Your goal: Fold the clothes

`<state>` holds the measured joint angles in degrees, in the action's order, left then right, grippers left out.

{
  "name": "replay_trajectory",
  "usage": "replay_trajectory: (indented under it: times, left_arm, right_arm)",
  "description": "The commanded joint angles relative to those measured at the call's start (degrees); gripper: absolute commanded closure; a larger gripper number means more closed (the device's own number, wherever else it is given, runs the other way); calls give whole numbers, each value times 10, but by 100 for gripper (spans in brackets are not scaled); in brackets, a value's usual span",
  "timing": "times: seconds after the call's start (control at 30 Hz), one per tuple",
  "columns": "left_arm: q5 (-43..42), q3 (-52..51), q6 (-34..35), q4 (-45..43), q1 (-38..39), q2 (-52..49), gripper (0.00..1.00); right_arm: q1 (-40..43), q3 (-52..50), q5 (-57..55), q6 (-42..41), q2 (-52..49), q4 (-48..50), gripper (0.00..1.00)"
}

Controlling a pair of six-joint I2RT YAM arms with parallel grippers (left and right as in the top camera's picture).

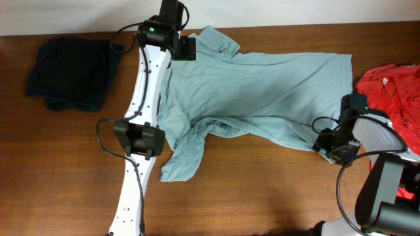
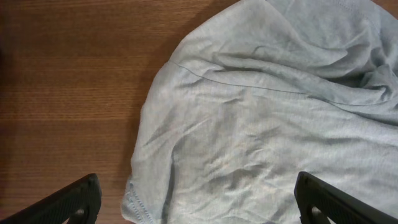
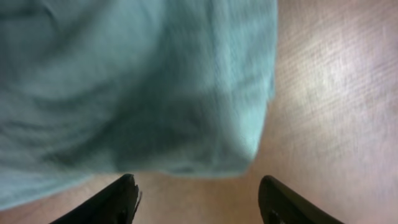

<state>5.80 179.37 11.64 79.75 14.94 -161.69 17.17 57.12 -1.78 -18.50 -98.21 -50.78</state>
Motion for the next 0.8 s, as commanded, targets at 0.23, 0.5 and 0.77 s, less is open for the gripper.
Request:
replay_trajectory:
  times: [0.23,0.5,0.77]
  left_arm:
    - [-4,3,5,1,-1,10,1]
    - [-4,3,5,1,-1,10,1]
    - [-4,3,5,1,-1,10,1]
  right_arm:
    - [-2,-20,-15,9,-2,14,59]
    - [-2,-19,-16,9,-2,22,87]
    - [2,-4,-19,35,27,14,84]
